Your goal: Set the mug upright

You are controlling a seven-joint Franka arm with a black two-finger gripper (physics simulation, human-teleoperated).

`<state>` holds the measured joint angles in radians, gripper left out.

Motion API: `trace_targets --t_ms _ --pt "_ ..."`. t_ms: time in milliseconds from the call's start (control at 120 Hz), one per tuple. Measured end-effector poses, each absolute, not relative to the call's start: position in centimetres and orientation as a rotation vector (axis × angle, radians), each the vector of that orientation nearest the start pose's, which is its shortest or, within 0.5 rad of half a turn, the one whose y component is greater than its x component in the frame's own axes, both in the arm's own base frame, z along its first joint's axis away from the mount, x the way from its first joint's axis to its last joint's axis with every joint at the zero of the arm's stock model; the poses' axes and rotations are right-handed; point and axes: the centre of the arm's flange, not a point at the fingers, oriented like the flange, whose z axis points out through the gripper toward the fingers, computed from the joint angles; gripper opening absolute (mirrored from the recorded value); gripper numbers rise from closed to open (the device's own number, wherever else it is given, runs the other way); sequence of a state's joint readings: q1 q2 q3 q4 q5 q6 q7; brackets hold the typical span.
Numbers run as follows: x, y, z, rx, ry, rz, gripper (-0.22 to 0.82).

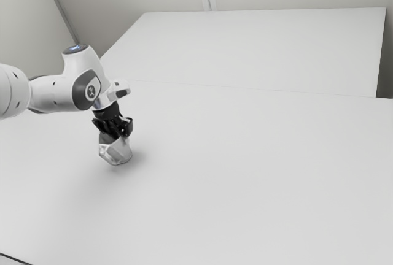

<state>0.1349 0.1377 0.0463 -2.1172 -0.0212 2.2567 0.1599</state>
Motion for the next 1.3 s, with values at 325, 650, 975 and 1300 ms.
trace_targets --t_ms 325,650,975,1300 --pt "56.3 8.0 40.8 -3.143 -0.124 -0.157 0.5" --pt "63.1 8.9 55.3 -3.145 -0.136 -0.249 0.58" --pt "61.9 7.4 60.8 -3.17 -0.057 -0.111 0.6" --pt "60.7 7.5 61.6 -3.178 -0.039 -0.057 0.6"
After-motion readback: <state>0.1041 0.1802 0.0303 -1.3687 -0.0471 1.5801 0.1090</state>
